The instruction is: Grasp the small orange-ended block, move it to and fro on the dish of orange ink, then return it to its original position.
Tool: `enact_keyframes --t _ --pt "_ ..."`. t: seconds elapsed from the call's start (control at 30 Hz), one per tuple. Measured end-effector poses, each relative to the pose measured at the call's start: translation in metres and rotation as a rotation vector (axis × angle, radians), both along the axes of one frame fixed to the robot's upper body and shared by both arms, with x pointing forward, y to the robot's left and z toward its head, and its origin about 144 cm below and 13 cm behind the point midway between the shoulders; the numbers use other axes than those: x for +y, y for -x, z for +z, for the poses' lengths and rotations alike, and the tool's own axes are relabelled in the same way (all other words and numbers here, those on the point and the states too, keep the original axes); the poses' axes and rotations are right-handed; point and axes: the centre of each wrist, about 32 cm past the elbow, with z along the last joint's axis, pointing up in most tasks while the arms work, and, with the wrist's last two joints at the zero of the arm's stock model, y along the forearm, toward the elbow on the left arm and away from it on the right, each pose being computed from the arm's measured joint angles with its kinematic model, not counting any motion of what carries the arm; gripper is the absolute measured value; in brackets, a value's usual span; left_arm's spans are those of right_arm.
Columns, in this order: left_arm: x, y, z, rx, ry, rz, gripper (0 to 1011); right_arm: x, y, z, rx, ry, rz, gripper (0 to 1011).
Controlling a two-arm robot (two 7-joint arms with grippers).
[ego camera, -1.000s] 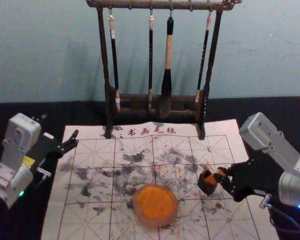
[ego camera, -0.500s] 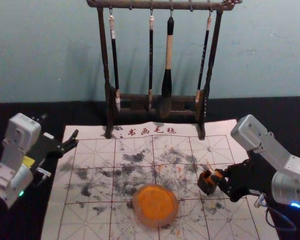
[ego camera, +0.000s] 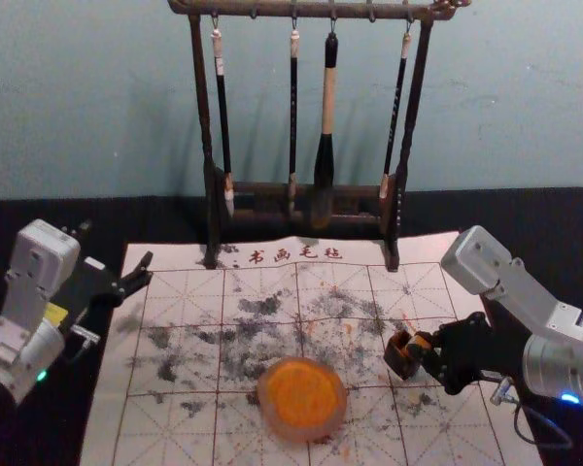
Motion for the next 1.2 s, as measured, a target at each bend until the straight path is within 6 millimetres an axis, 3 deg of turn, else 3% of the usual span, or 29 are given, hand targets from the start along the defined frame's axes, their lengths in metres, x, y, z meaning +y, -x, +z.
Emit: enact_keyframes --t 1.07,1.2 --pt "0.0000 0.0000 0.0000 0.000 0.000 0.000 1001 0.0006 0.0000 -0.0001 -0.004 0.003 0.001 92" --pt "0.0000 0.0000 0.0000 0.000 0.000 0.000 1002 0.0006 0.0000 0.0000 -0.004 0.003 0.001 146"
